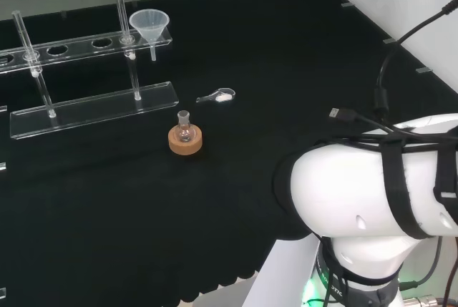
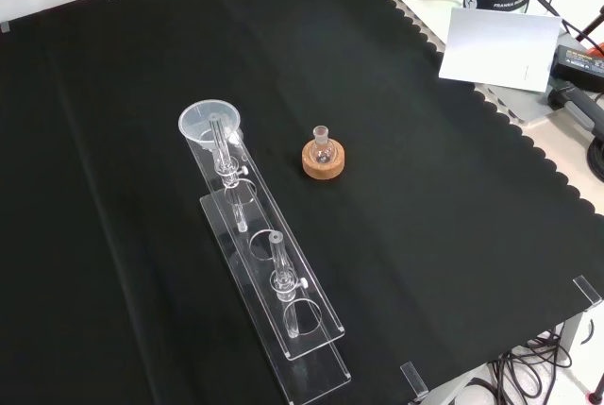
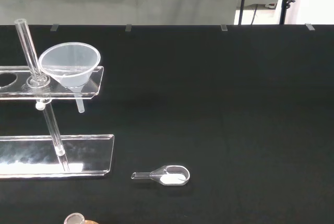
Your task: Pick up the funnel from the transparent funnel stand.
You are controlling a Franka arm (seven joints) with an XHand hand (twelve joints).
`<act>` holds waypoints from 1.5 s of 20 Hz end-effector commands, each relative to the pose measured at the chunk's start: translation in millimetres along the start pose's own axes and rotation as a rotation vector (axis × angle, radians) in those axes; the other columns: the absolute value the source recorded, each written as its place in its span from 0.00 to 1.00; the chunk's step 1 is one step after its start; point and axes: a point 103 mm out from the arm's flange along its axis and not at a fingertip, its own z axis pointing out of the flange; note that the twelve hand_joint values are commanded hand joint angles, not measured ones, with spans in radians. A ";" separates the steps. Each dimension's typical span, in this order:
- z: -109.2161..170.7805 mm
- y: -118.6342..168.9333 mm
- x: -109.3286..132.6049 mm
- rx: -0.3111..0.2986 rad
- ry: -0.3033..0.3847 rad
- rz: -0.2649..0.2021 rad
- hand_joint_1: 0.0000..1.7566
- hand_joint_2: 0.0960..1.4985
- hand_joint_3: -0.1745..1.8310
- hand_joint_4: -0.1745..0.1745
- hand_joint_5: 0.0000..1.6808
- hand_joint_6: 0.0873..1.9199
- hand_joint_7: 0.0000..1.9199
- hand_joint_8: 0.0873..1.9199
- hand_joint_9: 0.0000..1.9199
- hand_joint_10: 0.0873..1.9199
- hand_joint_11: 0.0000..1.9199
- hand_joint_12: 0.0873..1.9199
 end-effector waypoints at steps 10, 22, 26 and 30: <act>-2.3 5.0 -15.7 0.009 -0.031 -0.025 0.00 0.77 0.27 0.62 0.07 0.00 0.00 0.05 0.02 0.28 0.00 0.66; 13.9 34.6 34.4 0.055 -0.083 0.017 0.00 0.77 0.27 0.61 0.08 0.00 0.00 0.05 0.03 0.28 0.00 0.66; 22.7 53.7 37.9 0.073 -0.083 0.018 0.00 0.77 0.27 0.60 0.08 0.00 0.00 0.05 0.03 0.28 0.00 0.66; 32.9 79.7 39.0 0.092 -0.079 0.001 0.00 0.77 0.27 0.60 0.09 0.00 0.01 0.06 0.04 0.29 0.00 0.67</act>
